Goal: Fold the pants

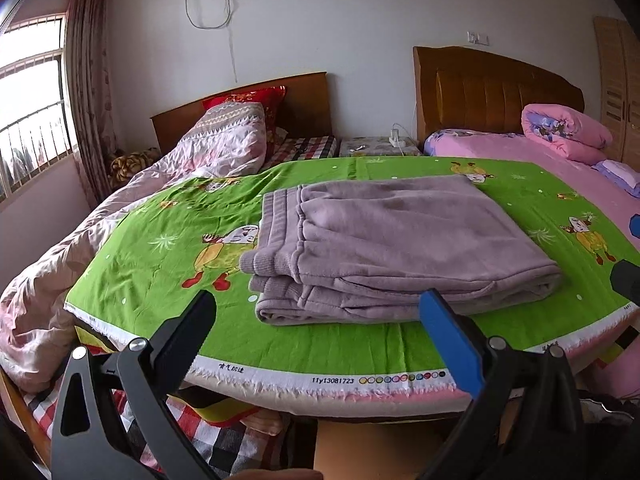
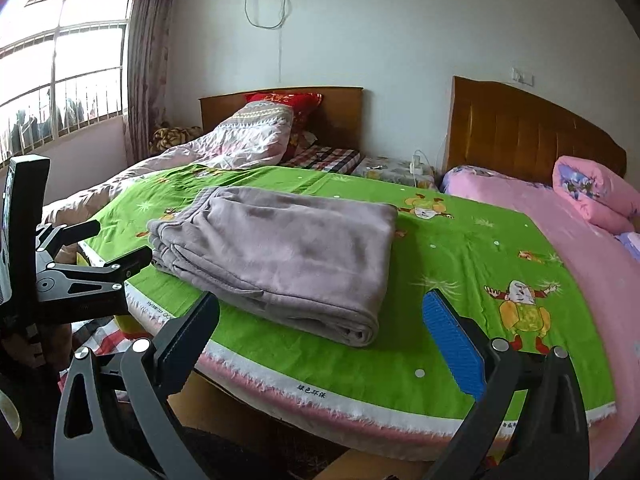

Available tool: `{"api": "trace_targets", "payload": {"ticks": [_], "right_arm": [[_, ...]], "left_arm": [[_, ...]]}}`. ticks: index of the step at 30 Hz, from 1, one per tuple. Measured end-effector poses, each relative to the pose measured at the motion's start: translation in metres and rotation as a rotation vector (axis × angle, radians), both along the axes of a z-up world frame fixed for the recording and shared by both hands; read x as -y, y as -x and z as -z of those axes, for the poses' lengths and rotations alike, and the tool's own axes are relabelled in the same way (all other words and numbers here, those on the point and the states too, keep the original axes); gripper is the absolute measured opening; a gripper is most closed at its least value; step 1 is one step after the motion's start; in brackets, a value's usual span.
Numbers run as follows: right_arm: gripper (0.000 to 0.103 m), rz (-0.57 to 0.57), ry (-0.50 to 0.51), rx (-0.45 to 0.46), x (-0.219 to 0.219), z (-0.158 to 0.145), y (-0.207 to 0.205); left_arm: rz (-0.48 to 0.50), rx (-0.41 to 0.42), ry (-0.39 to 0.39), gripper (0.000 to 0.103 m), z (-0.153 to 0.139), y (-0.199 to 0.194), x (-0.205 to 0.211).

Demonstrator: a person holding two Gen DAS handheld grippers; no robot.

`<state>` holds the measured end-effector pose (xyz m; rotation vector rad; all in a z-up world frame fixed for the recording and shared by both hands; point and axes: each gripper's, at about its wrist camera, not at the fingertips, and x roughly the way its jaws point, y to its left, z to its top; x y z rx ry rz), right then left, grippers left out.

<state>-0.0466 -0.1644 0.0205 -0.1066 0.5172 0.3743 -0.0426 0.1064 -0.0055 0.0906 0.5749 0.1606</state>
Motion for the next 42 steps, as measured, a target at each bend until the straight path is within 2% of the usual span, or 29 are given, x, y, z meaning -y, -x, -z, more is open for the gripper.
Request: {"api": "trace_targets", "payload": {"ticks": [42], "right_arm": [[0.098, -0.019, 0.014, -0.007, -0.0005, 0.0036, -0.0009]], "left_arm": [[0.001, -0.008, 0.009, 0.101, 0.0039, 0.0003, 0.0007]]}}
